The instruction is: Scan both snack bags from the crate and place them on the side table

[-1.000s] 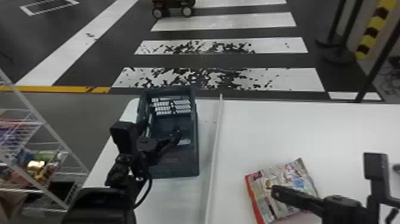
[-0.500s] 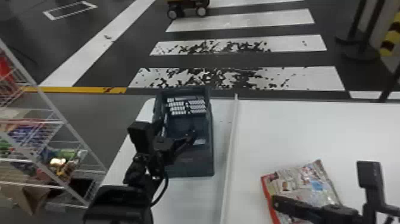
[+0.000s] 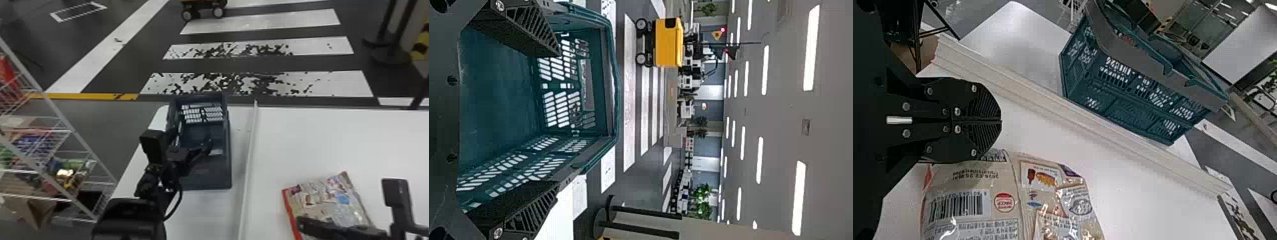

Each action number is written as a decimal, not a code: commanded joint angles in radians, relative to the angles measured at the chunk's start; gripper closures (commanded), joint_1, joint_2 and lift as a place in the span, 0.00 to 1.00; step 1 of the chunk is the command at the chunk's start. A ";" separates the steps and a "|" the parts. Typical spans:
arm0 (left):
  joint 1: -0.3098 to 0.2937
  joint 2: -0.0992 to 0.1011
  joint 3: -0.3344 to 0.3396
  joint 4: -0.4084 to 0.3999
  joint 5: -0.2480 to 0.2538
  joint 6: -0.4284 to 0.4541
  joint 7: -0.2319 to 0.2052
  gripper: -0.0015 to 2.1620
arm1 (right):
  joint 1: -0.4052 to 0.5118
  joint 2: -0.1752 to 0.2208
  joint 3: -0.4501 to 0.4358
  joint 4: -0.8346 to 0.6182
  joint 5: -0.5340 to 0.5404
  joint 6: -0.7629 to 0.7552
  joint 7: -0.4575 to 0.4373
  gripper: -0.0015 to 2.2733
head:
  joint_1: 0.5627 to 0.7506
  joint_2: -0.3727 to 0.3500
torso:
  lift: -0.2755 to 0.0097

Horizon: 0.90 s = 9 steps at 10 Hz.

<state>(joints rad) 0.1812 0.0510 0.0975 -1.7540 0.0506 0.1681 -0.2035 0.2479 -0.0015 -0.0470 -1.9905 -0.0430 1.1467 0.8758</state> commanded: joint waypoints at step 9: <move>0.000 0.004 -0.001 0.001 0.006 0.000 0.000 0.04 | -0.059 0.002 -0.128 0.048 0.141 0.003 0.028 0.98 | 0.70 0.70 | 0.62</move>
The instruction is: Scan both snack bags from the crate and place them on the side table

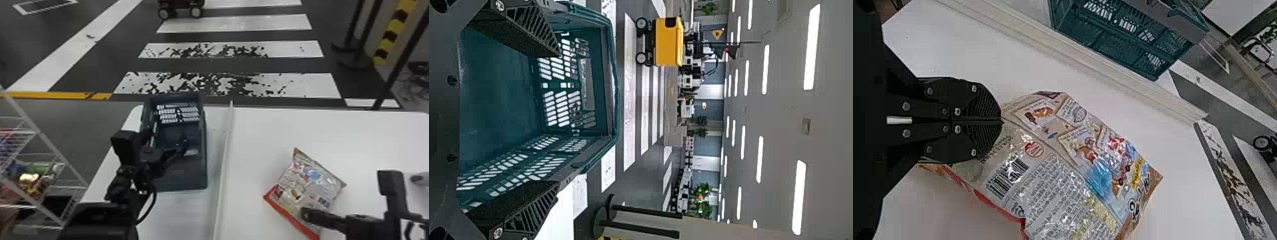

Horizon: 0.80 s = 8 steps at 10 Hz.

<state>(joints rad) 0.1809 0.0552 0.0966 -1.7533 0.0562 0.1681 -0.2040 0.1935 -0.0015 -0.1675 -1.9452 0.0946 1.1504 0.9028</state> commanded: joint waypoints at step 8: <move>0.002 0.000 0.002 0.000 -0.001 0.000 -0.002 0.04 | -0.080 0.002 -0.127 0.060 0.086 -0.028 0.047 0.98 | 0.70 0.58 | 0.62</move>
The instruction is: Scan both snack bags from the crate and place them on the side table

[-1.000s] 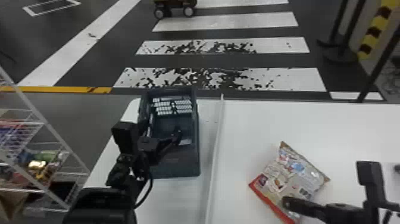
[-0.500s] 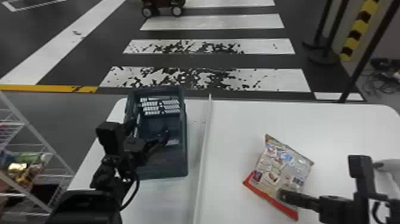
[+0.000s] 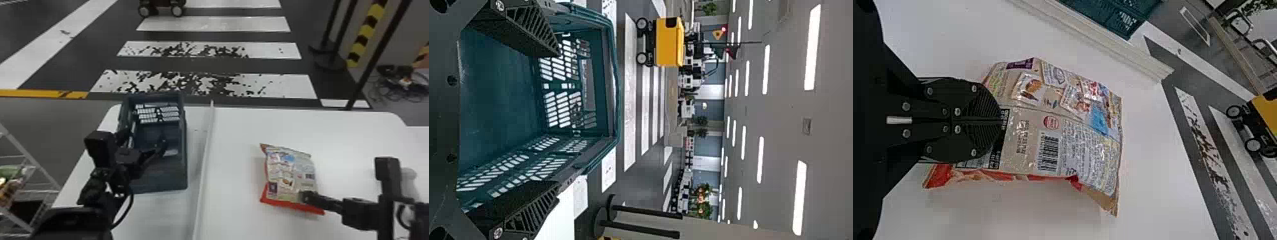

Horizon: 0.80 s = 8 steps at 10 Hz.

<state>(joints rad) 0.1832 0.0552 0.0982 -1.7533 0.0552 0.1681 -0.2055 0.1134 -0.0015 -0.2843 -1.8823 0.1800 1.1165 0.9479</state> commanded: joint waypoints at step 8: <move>0.007 -0.005 0.003 -0.006 -0.002 0.000 0.000 0.04 | -0.083 0.002 0.062 0.022 -0.201 -0.099 -0.031 0.98 | 0.70 0.65 | 0.62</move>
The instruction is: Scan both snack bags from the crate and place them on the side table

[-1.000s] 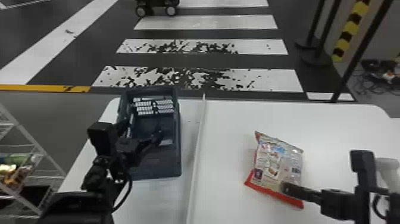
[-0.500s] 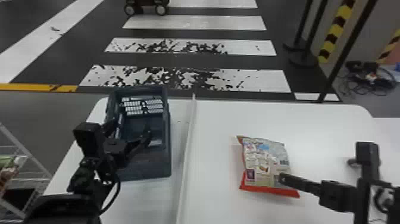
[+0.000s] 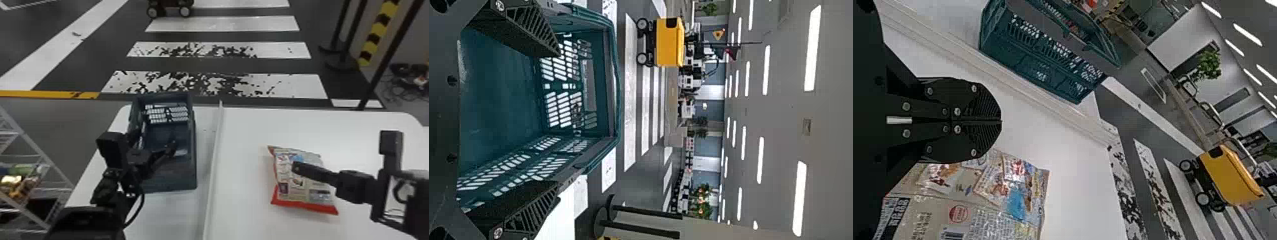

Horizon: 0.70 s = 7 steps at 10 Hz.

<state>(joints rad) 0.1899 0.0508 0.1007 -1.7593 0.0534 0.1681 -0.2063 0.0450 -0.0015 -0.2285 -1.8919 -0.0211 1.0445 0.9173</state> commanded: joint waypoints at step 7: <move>0.000 -0.003 0.010 0.003 0.000 0.000 -0.002 0.04 | -0.071 0.002 0.029 0.255 0.038 -0.198 0.005 0.98 | 0.70 0.67 | 0.62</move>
<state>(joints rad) 0.1903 0.0479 0.1091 -1.7565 0.0537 0.1681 -0.2086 -0.0320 -0.0015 -0.2015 -1.6394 0.0172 0.8561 0.9220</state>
